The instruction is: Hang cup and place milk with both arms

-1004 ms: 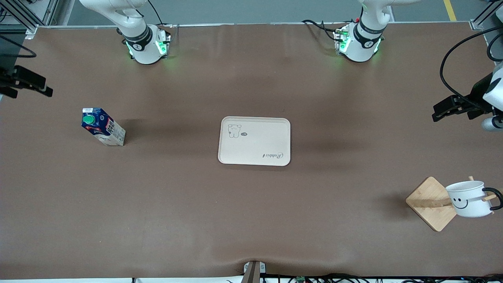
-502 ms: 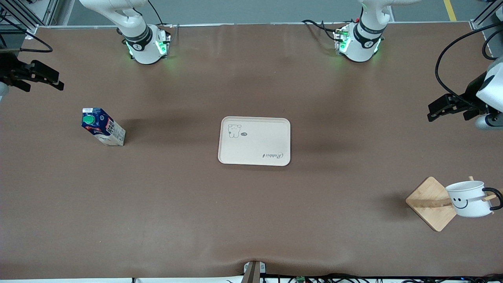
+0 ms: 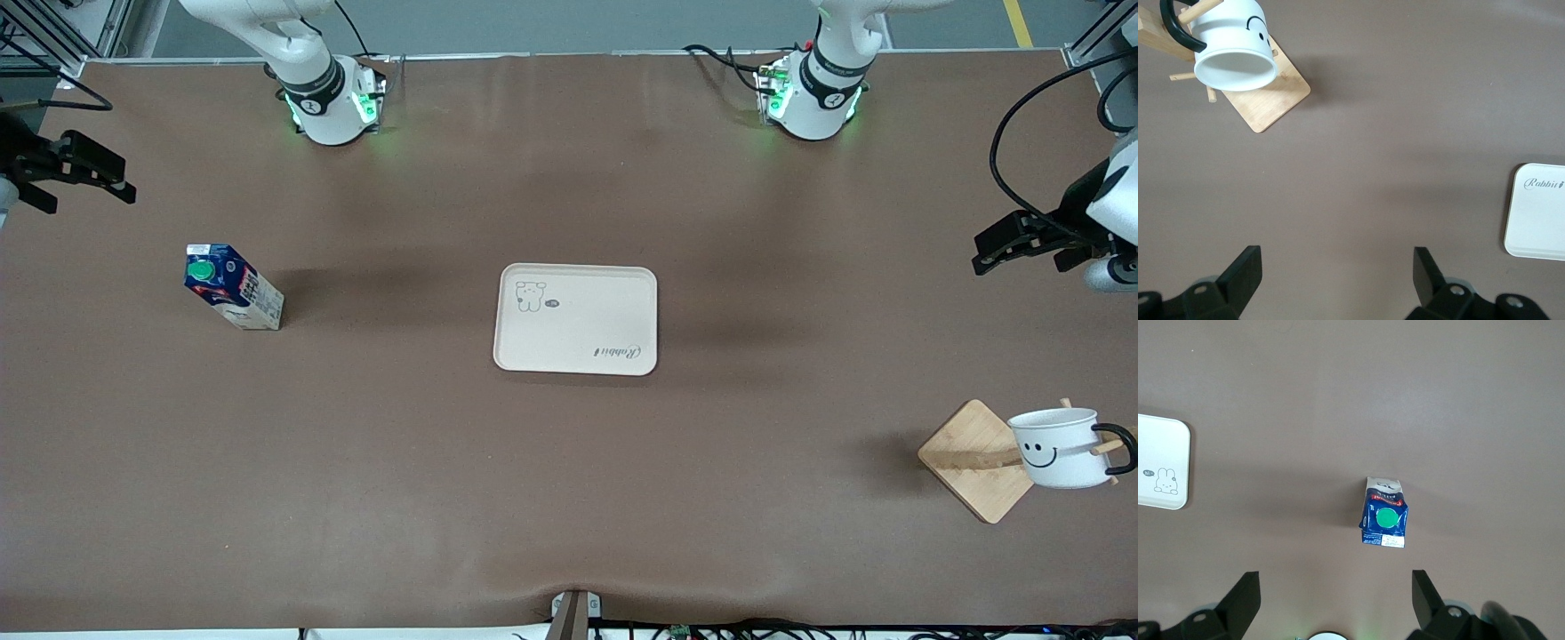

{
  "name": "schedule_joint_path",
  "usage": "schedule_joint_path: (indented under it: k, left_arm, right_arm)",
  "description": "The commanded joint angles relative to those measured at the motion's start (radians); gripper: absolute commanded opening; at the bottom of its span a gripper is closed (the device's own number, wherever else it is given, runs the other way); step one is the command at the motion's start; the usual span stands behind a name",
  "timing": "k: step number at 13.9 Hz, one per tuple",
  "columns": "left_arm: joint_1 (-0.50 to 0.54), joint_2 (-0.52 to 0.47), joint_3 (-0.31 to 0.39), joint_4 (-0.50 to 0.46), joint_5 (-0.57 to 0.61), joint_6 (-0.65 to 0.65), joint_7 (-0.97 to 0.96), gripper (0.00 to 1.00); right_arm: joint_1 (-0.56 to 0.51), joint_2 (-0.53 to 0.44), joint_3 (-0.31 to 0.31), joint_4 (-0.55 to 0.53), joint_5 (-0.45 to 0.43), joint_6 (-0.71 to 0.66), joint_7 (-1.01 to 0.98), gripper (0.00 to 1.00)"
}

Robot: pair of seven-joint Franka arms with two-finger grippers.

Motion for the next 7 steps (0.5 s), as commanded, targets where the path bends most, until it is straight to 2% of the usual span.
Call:
schedule_joint_path:
  k: [1, 7]
  left_arm:
    - [0.005, -0.008, -0.013, 0.012, -0.012, -0.018, 0.0, 1.0]
    - [0.006, -0.018, -0.013, 0.01, -0.012, -0.049, 0.002, 1.0]
  right_arm:
    - [-0.006, -0.022, 0.006, -0.014, -0.022, 0.002, -0.013, 1.0]
    - [-0.01, -0.017, 0.005, -0.013, -0.022, 0.0, -0.012, 1.0]
